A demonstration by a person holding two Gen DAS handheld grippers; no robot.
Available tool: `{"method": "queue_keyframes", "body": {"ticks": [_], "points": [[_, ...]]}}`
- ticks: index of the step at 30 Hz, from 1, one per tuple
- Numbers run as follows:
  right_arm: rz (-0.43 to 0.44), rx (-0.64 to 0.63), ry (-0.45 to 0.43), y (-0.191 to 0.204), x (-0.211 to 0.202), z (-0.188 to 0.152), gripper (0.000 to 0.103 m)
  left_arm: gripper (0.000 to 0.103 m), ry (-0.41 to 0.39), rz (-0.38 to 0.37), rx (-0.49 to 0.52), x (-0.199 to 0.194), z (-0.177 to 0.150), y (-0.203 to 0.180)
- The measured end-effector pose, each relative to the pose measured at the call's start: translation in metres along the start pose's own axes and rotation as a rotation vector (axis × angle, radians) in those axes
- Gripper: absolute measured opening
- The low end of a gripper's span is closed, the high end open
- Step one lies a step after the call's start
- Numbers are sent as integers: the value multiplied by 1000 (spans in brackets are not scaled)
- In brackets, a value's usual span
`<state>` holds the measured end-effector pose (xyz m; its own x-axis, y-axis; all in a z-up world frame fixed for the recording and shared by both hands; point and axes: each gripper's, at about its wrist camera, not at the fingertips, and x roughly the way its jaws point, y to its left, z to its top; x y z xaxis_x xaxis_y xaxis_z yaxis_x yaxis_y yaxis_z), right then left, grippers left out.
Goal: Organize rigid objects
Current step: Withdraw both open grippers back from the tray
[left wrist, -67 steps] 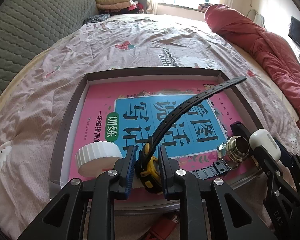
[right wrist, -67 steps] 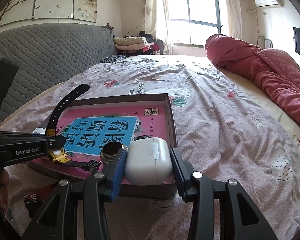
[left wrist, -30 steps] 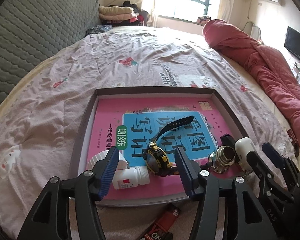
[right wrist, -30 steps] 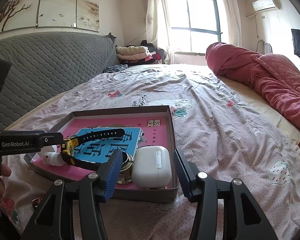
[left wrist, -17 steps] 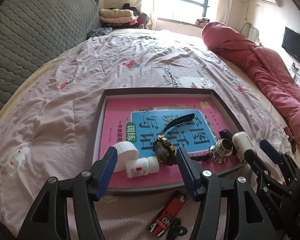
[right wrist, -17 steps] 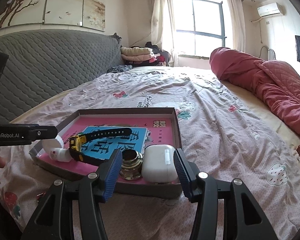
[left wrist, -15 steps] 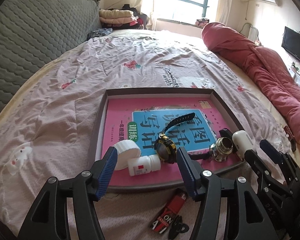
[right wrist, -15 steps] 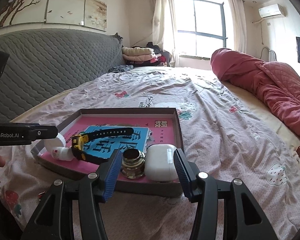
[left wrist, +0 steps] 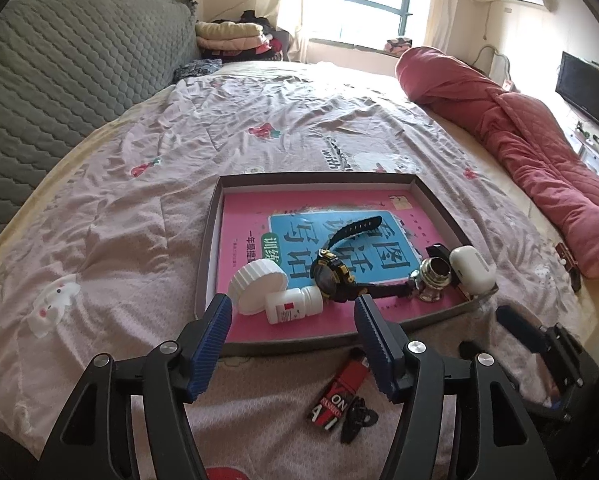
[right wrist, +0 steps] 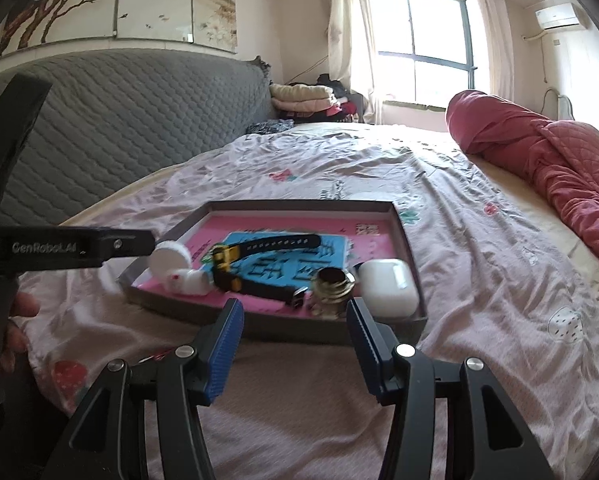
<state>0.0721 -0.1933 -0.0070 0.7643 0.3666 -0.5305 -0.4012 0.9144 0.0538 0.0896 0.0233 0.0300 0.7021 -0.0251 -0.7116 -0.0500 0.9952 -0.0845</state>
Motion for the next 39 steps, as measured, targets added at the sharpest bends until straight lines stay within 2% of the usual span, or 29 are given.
{"method": "queue_keyframes", "body": {"ticks": [7,22,39], "points": [[51,5,43,23,-9,-8,53,65,7,-15,-1,-15,-5,7],[71,-95,107,65,-12,-23,53,66,40,-33,10,-24,-16,16],[97,-85,242,76,34,-43,53,65,156,-50,45,14,-34,12]]}}
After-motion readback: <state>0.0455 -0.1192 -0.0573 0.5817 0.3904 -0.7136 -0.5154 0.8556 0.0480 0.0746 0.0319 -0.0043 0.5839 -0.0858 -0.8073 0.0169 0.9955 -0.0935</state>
